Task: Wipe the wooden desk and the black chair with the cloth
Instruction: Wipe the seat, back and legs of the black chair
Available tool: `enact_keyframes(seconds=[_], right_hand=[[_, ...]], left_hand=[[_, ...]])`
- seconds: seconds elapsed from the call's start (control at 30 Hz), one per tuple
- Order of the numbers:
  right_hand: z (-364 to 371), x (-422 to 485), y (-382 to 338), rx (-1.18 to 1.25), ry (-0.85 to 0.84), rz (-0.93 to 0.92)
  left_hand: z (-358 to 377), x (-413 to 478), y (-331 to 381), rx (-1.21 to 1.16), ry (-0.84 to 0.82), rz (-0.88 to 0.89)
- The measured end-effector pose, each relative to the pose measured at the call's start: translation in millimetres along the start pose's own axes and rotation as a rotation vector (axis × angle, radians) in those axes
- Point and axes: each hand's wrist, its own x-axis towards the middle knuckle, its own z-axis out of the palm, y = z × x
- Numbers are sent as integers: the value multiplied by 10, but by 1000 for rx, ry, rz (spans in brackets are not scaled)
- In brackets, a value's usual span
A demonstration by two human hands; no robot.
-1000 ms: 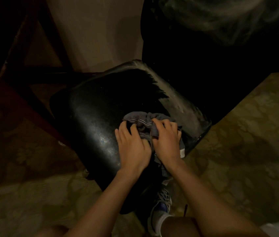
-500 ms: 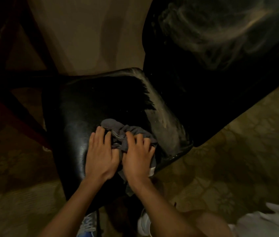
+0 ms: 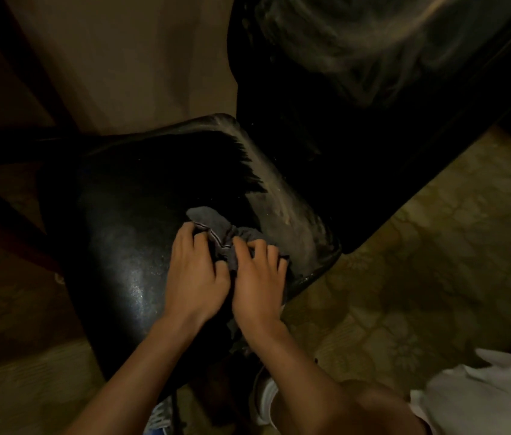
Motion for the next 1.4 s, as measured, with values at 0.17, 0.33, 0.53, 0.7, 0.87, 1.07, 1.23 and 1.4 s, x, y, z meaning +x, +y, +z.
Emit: enact_keyframes(seconds=[0.17,0.33,0.53,0.7,0.87,1.07,1.23,1.4], right_hand=[[-64,131,327,-66,4,-4],[-168,340,747,-111,-18,-17],[-203,682,1335,-89,-19,69],[-125,793,1302,-55,-7,100],[-31,871,1243,-89,-6,68],[33,873,1144,-90,-3,27],[75,750,791,24,-95,-231],[67,724,672,75,-146,-387]], left_hand=[[307,-8,64,33,-26,46],[434,-60,2,320,-88,108],[447,-62,-10,485,-134,139],[415,-60,13,547,-103,72],[462,-45,26,584,-124,69],[462,-43,18,592,-132,70],[421,-35,-1,593,-134,87],[378,-52,-58,591,-127,113]])
